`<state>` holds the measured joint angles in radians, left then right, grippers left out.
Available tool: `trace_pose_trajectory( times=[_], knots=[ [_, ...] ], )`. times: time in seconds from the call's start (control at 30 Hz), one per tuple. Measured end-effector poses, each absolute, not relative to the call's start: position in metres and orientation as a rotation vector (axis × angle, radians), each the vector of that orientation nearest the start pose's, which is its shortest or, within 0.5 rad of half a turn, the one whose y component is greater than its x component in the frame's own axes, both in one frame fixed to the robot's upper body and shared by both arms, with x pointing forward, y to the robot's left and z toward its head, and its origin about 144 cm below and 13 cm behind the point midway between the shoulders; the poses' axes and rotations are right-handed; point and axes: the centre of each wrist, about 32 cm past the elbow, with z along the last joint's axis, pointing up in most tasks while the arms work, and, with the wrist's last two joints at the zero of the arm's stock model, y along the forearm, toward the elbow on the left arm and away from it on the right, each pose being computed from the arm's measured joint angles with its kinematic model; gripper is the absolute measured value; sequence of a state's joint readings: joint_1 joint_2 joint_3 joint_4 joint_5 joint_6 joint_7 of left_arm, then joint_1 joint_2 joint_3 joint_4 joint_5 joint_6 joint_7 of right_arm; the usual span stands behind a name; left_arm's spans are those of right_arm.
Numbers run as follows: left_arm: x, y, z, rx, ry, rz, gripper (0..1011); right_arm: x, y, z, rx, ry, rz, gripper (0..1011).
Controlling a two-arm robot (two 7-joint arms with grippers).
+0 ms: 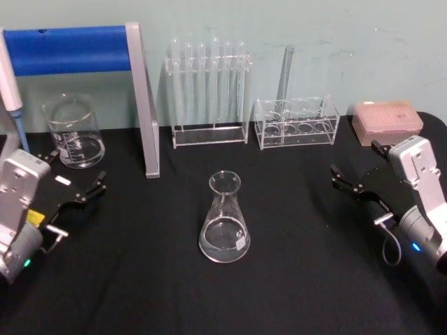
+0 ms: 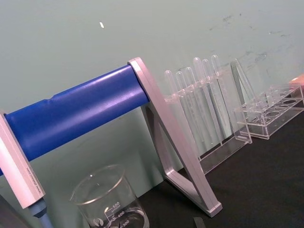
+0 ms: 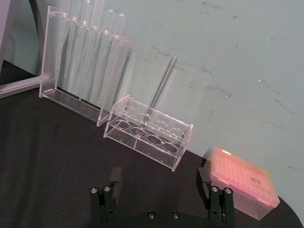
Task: Grasp the erlenmeyer flask with one hand, shake it three times, then place it back.
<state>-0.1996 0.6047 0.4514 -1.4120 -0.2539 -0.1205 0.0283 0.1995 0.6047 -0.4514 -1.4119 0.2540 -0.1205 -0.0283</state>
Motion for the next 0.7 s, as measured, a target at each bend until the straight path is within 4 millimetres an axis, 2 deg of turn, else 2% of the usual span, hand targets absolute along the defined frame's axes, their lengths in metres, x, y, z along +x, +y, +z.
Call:
trace_pose_trajectory(
  times=[0.7],
  knots=[
    [0.4886,0.3097,1.1398,0.304,-0.285,1.248,1001,0.4886,-0.3097,1.1398,-0.304,-0.285,-1.248,1000]
  ],
)
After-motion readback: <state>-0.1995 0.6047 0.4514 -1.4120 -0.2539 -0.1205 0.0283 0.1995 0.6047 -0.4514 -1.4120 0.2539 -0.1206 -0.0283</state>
